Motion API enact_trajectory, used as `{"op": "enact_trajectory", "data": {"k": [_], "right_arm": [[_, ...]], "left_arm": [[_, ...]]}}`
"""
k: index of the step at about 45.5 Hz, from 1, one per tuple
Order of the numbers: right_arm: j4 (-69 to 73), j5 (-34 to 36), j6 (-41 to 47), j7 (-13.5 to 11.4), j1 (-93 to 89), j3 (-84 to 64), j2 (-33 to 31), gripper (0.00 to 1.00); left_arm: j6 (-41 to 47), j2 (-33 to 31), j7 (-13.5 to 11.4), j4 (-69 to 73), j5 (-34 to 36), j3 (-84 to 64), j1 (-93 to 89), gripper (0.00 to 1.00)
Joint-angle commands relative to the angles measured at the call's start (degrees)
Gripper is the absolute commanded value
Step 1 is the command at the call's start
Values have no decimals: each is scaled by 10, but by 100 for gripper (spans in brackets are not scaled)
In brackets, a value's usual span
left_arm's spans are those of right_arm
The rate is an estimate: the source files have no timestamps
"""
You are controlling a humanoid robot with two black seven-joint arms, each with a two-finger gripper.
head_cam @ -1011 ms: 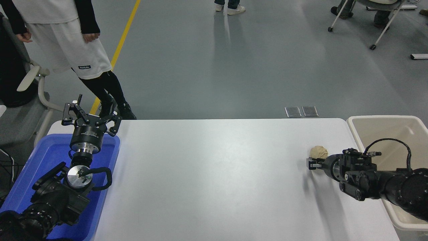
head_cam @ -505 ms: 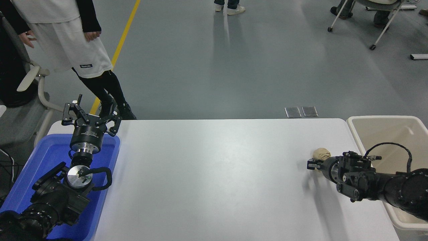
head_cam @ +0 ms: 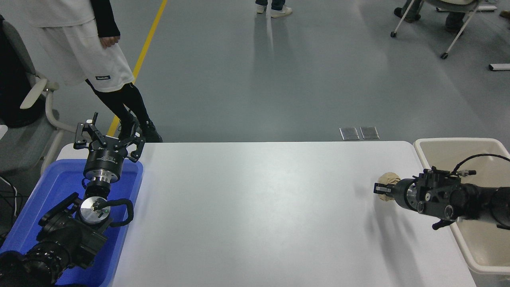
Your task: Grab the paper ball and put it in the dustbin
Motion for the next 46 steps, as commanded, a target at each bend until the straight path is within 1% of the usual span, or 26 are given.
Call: {"op": "enact_trajectory", "data": {"k": [1, 9, 13, 29, 37, 46], "right_arm": [[120, 1, 63, 3, 110, -76, -41, 0], [209, 2, 117, 4, 195, -98, -76, 0], [235, 2, 195, 5, 261, -118, -82, 0], [281, 3, 409, 5, 492, -190, -72, 0], [303, 2, 465, 5, 593, -232, -56, 0], [306, 2, 465, 4, 669, -240, -49, 0]], "left_arm": [[0, 0, 0, 0, 0, 0, 0, 99], [0, 0, 0, 0, 0, 0, 0, 99], [0, 0, 0, 0, 0, 0, 0, 99], [0, 0, 0, 0, 0, 0, 0, 99], [0, 0, 0, 0, 0, 0, 0, 99], [0, 0, 0, 0, 0, 0, 0, 99]]}}
